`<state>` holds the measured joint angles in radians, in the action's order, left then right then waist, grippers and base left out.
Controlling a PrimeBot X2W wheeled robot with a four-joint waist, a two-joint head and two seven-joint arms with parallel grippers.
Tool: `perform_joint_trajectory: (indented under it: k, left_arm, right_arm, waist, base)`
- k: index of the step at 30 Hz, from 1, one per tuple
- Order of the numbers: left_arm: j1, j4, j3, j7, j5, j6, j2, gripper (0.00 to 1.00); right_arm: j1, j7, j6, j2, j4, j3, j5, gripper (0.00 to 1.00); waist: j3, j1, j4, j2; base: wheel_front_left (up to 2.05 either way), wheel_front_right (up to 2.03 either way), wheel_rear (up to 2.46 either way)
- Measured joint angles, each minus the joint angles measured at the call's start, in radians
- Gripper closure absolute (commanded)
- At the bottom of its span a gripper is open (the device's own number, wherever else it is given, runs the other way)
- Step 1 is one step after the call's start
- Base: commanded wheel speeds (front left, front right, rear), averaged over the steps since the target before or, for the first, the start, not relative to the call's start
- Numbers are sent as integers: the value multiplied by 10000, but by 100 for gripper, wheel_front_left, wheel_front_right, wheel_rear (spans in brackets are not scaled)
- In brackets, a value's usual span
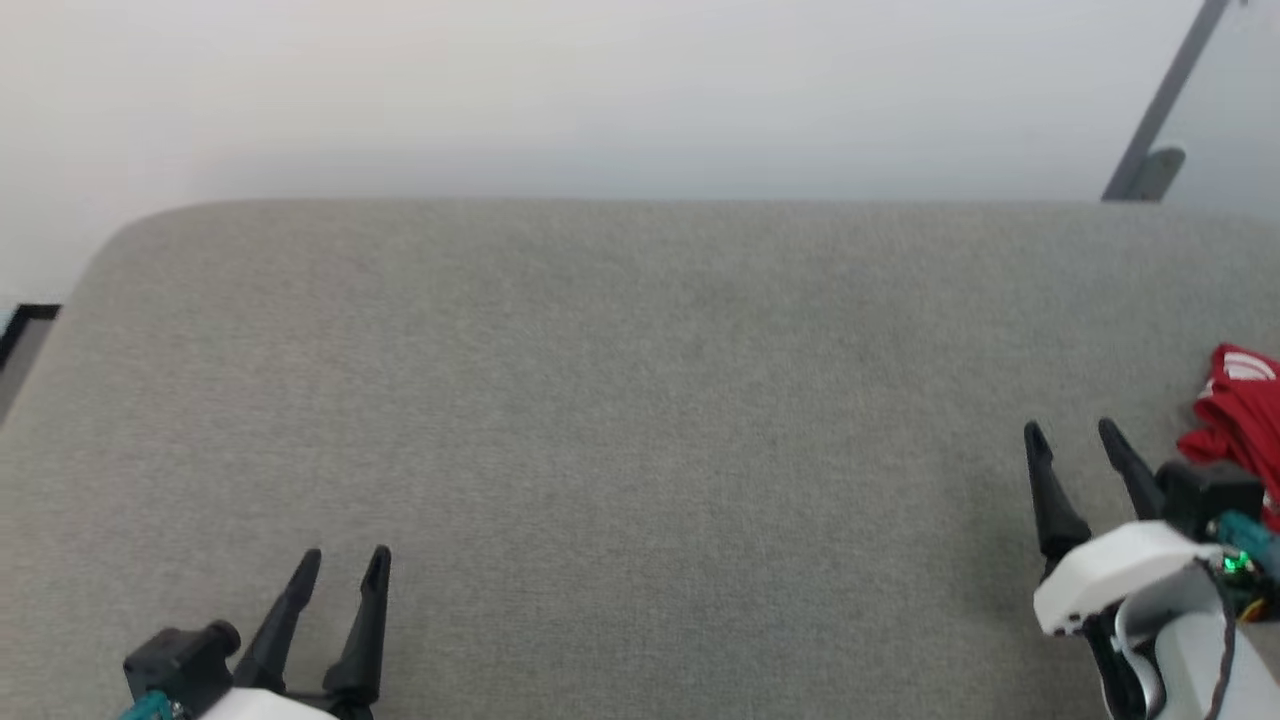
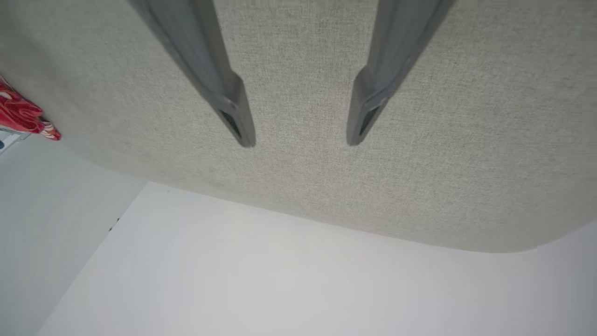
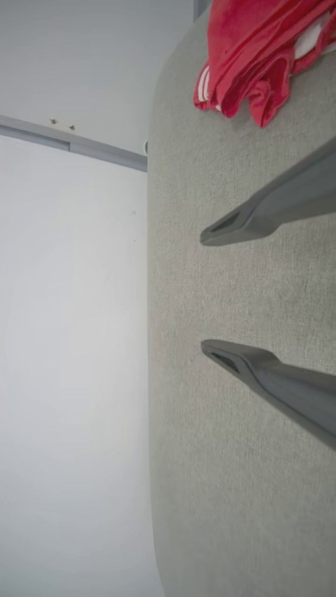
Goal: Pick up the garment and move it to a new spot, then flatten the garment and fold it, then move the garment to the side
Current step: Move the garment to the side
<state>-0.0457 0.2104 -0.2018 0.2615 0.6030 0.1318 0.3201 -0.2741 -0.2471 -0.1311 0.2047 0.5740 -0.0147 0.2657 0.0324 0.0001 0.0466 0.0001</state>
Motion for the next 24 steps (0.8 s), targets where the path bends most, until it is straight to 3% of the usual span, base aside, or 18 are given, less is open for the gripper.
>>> perform_joint_trajectory:
  k: [9, 24]
  left_arm:
    - [-715, -497, 493, -2, -451, 0, -165, 0]
    - [-1991, -1808, 1170, 0, -754, 0, -472, 0]
  right_arm:
    - [1450, 194, 2, -69, -1615, -244, -29, 0]
    - [3545, 1149, 2, -880, -4600, -1252, -460, 0]
  waist:
    - [-707, -1, 323, 0]
    - [-946, -1, 294, 0]
  base:
    - [0, 0, 0]
    - [0, 0, 0]
